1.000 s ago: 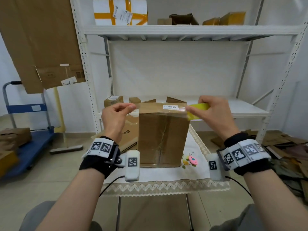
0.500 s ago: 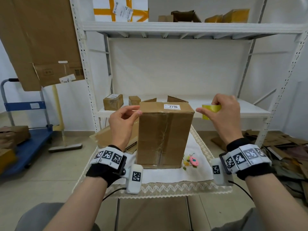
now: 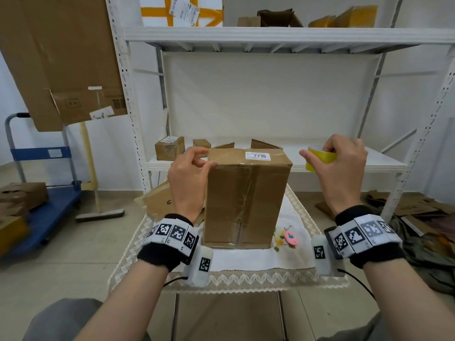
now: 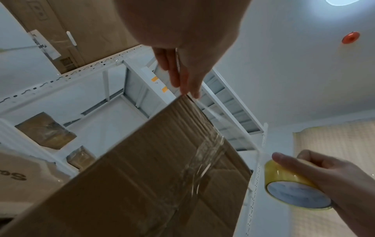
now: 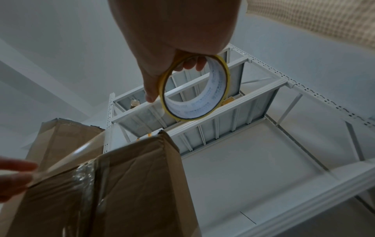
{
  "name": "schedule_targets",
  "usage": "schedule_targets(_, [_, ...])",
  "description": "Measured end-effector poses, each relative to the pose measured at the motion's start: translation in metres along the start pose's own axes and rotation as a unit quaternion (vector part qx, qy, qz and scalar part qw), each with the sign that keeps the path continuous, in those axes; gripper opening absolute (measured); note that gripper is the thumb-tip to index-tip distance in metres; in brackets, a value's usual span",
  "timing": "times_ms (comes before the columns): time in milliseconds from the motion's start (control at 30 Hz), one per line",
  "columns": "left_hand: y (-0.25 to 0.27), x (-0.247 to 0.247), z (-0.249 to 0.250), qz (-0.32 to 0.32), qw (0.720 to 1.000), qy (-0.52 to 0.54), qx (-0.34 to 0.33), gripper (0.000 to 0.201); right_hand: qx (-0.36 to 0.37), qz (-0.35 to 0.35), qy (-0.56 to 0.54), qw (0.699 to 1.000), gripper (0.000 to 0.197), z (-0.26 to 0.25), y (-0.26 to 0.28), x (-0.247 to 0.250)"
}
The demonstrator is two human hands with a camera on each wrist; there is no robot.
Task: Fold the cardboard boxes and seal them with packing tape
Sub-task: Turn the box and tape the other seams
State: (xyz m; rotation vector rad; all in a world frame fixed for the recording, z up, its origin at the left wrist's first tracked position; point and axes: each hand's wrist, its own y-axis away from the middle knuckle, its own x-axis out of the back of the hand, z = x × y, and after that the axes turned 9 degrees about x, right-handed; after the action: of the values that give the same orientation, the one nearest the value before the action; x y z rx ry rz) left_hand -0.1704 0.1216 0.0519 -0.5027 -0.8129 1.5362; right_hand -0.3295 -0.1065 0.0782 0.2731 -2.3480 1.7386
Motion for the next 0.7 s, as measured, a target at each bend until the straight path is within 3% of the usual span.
schedule_targets(100, [0.001,0.0,-0.005,0.005,1.0,-0.004,-0.03,0.029,0.004,0.01,0.002,1.0,0.039,-0.001,0.003,0.0])
schedule_targets(400, [0.002,-0.003,-0.01,-0.001,0.998,-0.047,-0.032,0.028,0.006,-0.004,0.008,1.0,0.039,-0.003,0.008,-0.005])
schedule_targets(533, [-0.005,-0.005,-0.015,-0.04,0.995,-0.079,-0.041,0.033,-0.004,-0.008,0.012,1.0,0.038,-0.002,0.008,-0.008])
schedule_targets(700, [-0.02,-0.003,-0.025,-0.108,0.984,-0.114,-0.088,0.018,-0.009,-0.01,0.012,1.0,0.038,0.0,0.007,-0.009])
